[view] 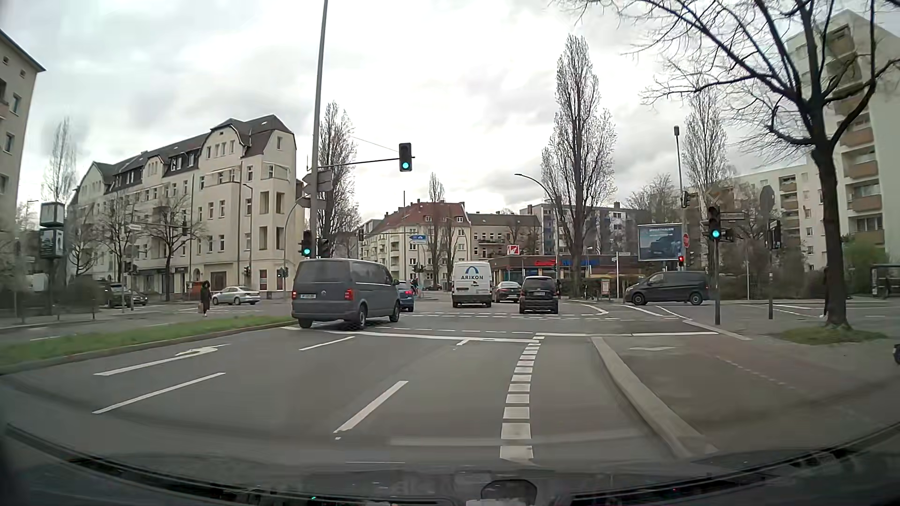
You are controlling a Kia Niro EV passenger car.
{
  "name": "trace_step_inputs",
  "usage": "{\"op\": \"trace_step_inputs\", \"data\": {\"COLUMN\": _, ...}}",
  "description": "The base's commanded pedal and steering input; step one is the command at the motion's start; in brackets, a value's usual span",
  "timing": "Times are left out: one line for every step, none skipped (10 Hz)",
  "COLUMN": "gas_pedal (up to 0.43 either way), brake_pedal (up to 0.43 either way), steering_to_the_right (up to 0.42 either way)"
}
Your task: Follow the waypoints while adhering to traffic rules and regulations
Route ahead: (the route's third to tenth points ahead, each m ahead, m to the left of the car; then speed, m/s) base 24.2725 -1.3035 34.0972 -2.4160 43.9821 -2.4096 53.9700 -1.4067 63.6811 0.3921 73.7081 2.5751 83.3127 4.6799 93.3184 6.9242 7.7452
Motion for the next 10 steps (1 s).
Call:
{"op": "trace_step_inputs", "data": {"gas_pedal": 0.028, "brake_pedal": 0.012, "steering_to_the_right": 0.049}}
{"op": "trace_step_inputs", "data": {"gas_pedal": 0.008, "brake_pedal": 0.012, "steering_to_the_right": 0.049}}
{"op": "trace_step_inputs", "data": {"gas_pedal": 0.008, "brake_pedal": 0.012, "steering_to_the_right": 0.049}}
{"op": "trace_step_inputs", "data": {"gas_pedal": 0.008, "brake_pedal": 0.012, "steering_to_the_right": 0.049}}
{"op": "trace_step_inputs", "data": {"gas_pedal": 0.008, "brake_pedal": 0.012, "steering_to_the_right": 0.05}}
{"op": "trace_step_inputs", "data": {"gas_pedal": 0.02, "brake_pedal": 0.012, "steering_to_the_right": 0.05}}
{"op": "trace_step_inputs", "data": {"gas_pedal": 0.028, "brake_pedal": 0.012, "steering_to_the_right": 0.05}}
{"op": "trace_step_inputs", "data": {"gas_pedal": 0.028, "brake_pedal": 0.012, "steering_to_the_right": 0.049}}
{"op": "trace_step_inputs", "data": {"gas_pedal": 0.028, "brake_pedal": 0.012, "steering_to_the_right": 0.049}}
{"op": "trace_step_inputs", "data": {"gas_pedal": 0.028, "brake_pedal": 0.012, "steering_to_the_right": 0.049}}
